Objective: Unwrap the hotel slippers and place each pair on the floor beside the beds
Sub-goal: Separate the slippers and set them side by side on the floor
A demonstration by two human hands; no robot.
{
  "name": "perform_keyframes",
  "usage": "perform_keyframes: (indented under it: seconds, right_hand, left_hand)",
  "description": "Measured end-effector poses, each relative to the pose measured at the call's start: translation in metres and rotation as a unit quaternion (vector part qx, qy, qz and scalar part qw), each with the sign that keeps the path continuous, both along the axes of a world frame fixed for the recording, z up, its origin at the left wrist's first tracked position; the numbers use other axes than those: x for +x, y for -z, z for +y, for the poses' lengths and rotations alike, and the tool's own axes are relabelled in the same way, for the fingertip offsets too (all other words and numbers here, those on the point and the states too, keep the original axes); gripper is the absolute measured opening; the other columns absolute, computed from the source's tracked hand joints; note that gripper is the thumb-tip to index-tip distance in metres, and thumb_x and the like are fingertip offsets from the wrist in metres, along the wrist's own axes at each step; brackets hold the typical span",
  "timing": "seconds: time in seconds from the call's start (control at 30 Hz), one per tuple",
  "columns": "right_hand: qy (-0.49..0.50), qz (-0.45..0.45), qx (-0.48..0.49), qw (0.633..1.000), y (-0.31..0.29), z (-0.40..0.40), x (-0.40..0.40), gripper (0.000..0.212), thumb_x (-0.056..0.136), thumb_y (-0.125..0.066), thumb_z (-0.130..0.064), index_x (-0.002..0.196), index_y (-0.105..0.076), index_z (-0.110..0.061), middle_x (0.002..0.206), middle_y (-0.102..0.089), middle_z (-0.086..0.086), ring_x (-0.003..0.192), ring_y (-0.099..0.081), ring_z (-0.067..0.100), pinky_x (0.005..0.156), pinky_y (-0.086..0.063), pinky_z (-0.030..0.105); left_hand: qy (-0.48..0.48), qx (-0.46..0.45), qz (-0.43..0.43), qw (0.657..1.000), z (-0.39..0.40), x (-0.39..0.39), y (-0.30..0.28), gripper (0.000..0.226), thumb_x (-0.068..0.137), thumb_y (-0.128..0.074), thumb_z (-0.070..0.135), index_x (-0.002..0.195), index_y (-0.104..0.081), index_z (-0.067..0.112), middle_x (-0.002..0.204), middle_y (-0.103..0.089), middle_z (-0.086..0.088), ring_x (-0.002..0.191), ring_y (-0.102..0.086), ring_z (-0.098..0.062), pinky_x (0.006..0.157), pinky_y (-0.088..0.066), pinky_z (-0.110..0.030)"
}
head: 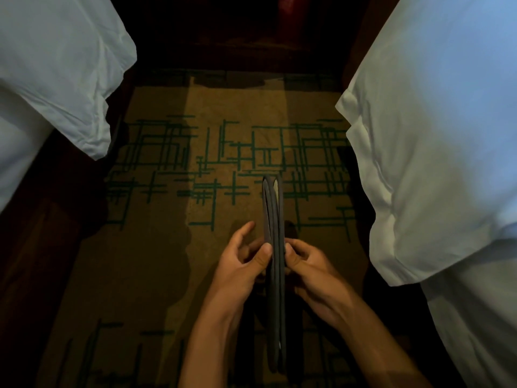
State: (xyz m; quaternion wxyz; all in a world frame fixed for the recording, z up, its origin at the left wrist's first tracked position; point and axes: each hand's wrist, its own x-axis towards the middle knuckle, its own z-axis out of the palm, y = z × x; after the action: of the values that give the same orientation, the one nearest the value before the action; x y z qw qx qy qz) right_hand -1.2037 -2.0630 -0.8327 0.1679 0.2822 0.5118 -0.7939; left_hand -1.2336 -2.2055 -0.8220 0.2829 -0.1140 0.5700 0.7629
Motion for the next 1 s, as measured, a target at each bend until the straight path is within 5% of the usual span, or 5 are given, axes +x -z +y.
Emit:
perform_keyframes:
  seconds: [0.3,0.47,0.63,0.73,1.0]
  right_hand:
    - [-0.058,-0.003,0.008,0.998,0.008,0.005,0.006,0.08,0.063,-0.08,-0.052,0.122,-0.063,0.0,0.12,-0.066,0.029,0.108,-0.063,0.04,0.083,-0.056,0.037]
    - [-0.04,-0.008,0.022,0.999,0.001,0.014,0.004,0.048,0.079,-0.069,-0.032,0.12,-0.065,-0.008,0.111,-0.074,0.013,0.101,-0.073,0.025,0.084,-0.058,0.035]
    - [0.04,-0.013,0.064,0.997,0.007,0.036,-0.008,0.034,0.087,-0.066,-0.006,0.12,-0.062,-0.012,0.09,-0.078,0.001,0.081,-0.075,0.015,0.071,-0.058,0.028]
    - [0.028,0.003,0.104,0.994,0.012,0.048,-0.019,0.042,0.087,-0.065,-0.002,0.129,-0.058,-0.008,0.098,-0.076,0.009,0.089,-0.072,0.021,0.077,-0.055,0.031]
    - [-0.109,0.056,0.27,0.955,0.012,0.062,-0.05,0.05,0.085,-0.07,-0.004,0.132,-0.059,-0.016,0.11,-0.07,0.004,0.108,-0.065,0.021,0.092,-0.051,0.034]
  left_hand:
    - [-0.025,0.023,-0.058,0.998,0.0,0.005,0.004,0.079,0.065,-0.077,0.022,0.138,-0.049,0.027,0.12,-0.068,-0.017,0.104,-0.07,-0.029,0.074,-0.058,-0.035]
    - [-0.118,0.0,-0.089,0.989,-0.004,0.003,0.004,0.094,0.06,-0.082,0.011,0.142,-0.043,0.03,0.119,-0.069,-0.015,0.101,-0.071,-0.033,0.069,-0.058,-0.037]
    - [-0.21,0.038,-0.155,0.965,0.002,0.009,0.005,0.049,0.088,-0.055,-0.014,0.129,-0.051,0.013,0.106,-0.069,-0.009,0.088,-0.069,-0.022,0.064,-0.059,-0.031]
    - [-0.227,0.047,-0.19,0.954,0.002,0.018,0.012,0.04,0.092,-0.052,-0.011,0.13,-0.053,0.0,0.111,-0.069,-0.017,0.096,-0.068,-0.028,0.086,-0.056,-0.042]
    - [-0.293,-0.005,-0.227,0.929,0.0,0.056,0.031,0.016,0.091,-0.057,-0.005,0.104,-0.059,0.004,0.093,-0.068,-0.012,0.085,-0.065,-0.022,0.07,-0.053,-0.034]
